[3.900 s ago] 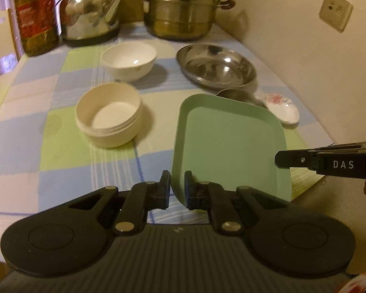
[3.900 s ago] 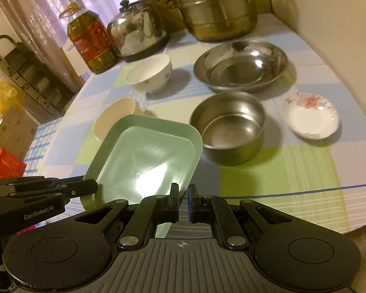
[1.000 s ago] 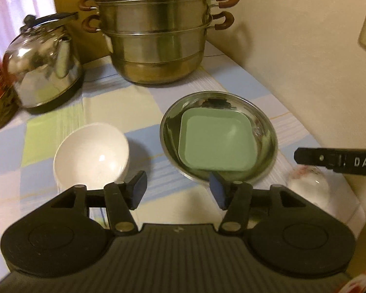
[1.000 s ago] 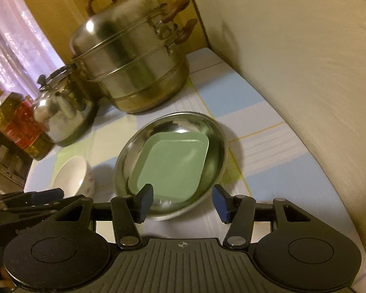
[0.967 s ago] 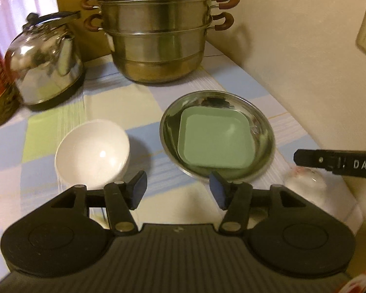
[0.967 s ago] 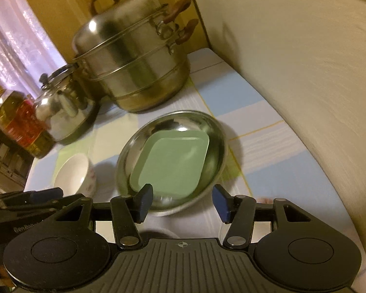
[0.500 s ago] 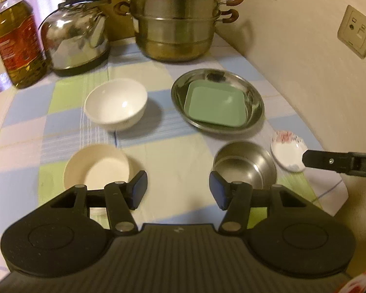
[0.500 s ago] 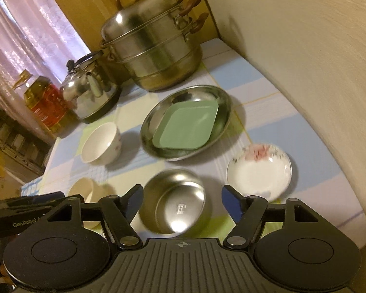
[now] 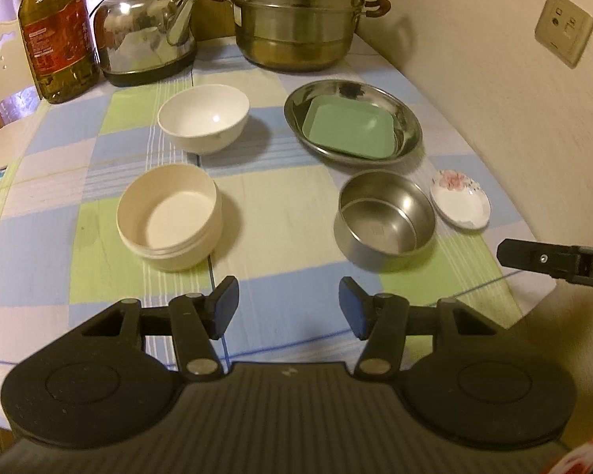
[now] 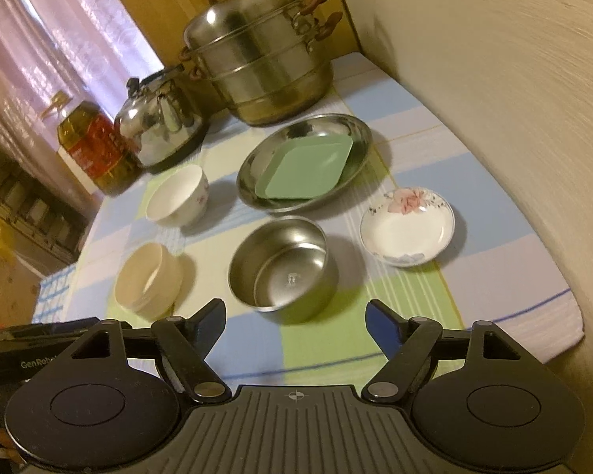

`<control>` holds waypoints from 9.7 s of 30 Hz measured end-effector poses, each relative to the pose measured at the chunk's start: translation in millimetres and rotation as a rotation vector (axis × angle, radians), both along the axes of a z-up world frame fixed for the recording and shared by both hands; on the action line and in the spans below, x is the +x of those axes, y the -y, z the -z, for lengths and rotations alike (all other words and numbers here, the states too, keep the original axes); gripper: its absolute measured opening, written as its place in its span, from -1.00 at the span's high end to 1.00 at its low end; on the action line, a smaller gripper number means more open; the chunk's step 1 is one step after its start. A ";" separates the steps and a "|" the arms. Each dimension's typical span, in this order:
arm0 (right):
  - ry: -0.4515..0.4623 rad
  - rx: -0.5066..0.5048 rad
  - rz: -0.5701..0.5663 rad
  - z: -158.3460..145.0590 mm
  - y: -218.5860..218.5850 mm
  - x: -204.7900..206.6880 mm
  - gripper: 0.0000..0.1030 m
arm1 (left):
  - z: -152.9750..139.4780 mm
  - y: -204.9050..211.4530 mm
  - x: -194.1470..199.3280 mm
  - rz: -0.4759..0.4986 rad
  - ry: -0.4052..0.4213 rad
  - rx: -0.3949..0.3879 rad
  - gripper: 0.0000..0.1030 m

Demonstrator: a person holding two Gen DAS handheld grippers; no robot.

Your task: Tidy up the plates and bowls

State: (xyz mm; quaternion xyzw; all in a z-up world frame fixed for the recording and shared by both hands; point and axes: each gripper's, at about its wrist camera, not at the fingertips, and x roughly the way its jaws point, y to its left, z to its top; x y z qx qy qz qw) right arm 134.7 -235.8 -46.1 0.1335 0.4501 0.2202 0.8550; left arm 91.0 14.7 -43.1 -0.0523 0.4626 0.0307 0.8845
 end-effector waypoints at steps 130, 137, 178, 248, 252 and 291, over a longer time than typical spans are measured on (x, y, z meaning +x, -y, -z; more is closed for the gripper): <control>-0.091 -0.120 0.405 89.8 54.1 125.8 0.90 | 99.3 136.5 242.4 0.501 -0.161 -0.133 0.80; -0.070 -0.109 0.390 73.9 50.8 132.0 0.90 | 85.3 125.9 243.3 0.481 -0.127 -0.152 0.80; -0.042 -0.124 0.080 96.1 -77.0 262.1 0.89 | 93.8 -1.7 304.4 0.150 -0.090 -0.147 0.80; 0.052 0.059 -0.002 6.6 9.5 -11.8 0.09 | -8.5 6.7 -14.5 -0.028 0.046 -0.128 0.69; 0.031 0.041 -0.036 11.1 8.4 -25.6 0.09 | -8.0 9.3 -33.5 -0.057 0.036 -0.127 0.69; -0.059 -0.040 -0.275 31.3 -101.1 -36.3 0.09 | 13.1 -73.4 -64.2 -0.215 -0.085 -0.148 0.67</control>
